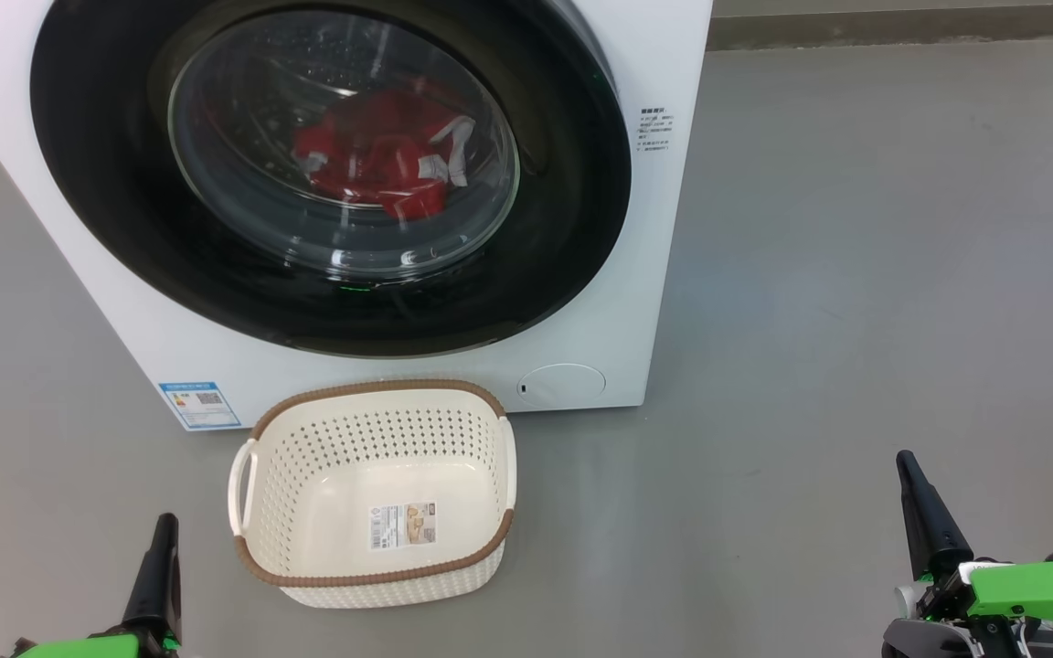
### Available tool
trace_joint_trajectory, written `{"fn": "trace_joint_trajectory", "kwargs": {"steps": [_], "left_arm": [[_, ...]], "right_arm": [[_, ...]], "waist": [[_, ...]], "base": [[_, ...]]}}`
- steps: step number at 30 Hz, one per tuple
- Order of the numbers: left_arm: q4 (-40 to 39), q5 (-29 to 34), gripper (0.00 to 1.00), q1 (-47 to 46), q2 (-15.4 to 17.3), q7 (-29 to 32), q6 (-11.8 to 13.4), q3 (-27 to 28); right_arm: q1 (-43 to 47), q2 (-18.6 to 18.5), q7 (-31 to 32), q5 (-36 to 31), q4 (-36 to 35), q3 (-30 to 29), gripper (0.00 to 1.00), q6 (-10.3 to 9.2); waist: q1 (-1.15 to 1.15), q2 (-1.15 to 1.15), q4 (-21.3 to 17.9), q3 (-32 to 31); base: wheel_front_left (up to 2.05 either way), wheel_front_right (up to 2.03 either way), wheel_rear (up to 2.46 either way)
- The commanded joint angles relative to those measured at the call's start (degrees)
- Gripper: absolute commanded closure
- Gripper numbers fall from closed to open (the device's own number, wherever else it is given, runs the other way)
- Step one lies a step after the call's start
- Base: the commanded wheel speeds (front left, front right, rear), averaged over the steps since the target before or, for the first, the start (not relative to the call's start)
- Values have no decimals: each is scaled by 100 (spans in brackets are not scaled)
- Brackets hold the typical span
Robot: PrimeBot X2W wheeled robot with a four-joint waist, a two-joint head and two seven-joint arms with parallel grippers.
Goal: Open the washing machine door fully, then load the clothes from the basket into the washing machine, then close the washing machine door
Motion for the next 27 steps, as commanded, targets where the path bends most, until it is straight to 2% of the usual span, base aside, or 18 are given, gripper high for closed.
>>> {"fn": "trace_joint_trajectory", "kwargs": {"steps": [1,27], "left_arm": [[-107,39,100,-228,93,21,-18,198],[-106,51,100,-229,83,32,-18,213]], "right_arm": [[-44,-9,38,-14,-173,123,100,9],[-45,-4,44,-21,-173,115,100,9]], "waist": [[0,0,0,0],[0,0,0,0]], "base": [[0,0,0],[0,0,0]]}}
